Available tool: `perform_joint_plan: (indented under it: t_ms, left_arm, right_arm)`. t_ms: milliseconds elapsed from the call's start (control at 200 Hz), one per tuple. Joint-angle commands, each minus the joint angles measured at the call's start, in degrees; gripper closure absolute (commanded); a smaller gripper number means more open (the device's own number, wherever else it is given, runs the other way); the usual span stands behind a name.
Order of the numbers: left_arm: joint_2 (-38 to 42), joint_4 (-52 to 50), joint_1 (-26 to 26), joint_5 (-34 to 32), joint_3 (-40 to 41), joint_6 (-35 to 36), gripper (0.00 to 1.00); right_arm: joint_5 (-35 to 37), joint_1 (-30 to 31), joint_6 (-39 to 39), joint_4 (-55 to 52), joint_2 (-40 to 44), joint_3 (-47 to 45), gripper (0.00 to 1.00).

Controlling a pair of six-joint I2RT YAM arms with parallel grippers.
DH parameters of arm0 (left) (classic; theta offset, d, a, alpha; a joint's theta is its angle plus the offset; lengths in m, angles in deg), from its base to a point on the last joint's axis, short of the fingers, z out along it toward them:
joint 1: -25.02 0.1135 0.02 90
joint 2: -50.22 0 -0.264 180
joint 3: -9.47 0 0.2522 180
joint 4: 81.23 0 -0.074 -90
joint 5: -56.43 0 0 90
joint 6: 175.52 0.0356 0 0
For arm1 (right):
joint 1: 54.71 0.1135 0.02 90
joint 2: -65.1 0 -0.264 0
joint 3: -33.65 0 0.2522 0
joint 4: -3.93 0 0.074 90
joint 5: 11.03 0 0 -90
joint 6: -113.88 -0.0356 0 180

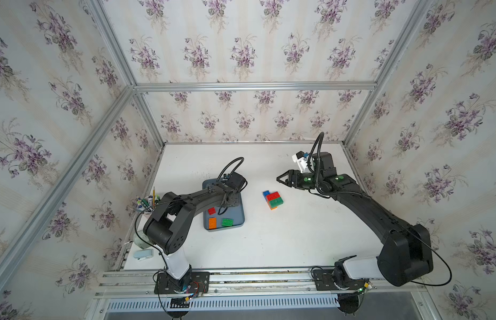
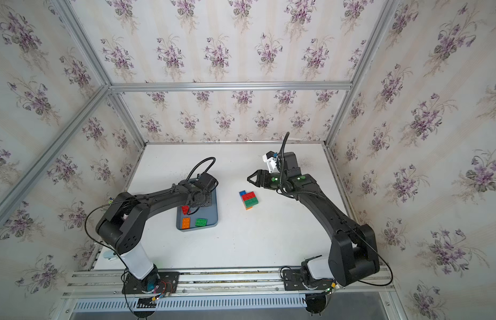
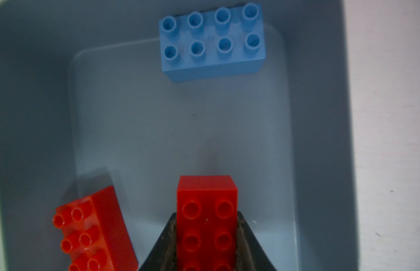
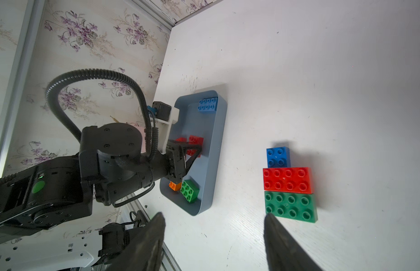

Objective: Assemble a rectangle with lego
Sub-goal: Place the lego brick at the center of the board, then pick up the lego brick from the storage box.

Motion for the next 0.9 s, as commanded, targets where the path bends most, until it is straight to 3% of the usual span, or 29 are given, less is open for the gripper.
perform_joint_plan:
  t_ms: [0,70,190,380,580,899]
  left_arm:
    - [-0.3,-0.7,0.5,0.8,-0.4,-1.4,0.48]
    - [0.0,-0.6,0.7,1.0,-0.6,-0.9,0.37]
    - [1.6,-1.9,1.1,0.3,-2.0,0.7,0.31]
    - [2.4,-2.1,1.8,-2.7,-7.7,7.2,0.29]
    - [-7.1,-2.5,5.3,1.2,-16.0,7.4,0.28]
    - [-13.7,-2.9,7.1,2.8,-21.6,7.0,0.23]
  right_arm:
    - [0.7,-0.1,1.2,-0.7,0.1,0.7,0.33]
    - [0.6,-0.1,1.5,-1.0,-0.3,1.2,0.32]
    - [0.7,-0.1,1.5,-1.0,-0.6,1.4,0.32]
    - [0.1,-0.1,1.0,-0.2,-0.9,1.4,0.32]
    - [-0.5,-0.1,0.5,0.1,-0.8,1.2,0.32]
    - [-0.3,-0.1,1.7,-1.3,0.1,2.2,0.32]
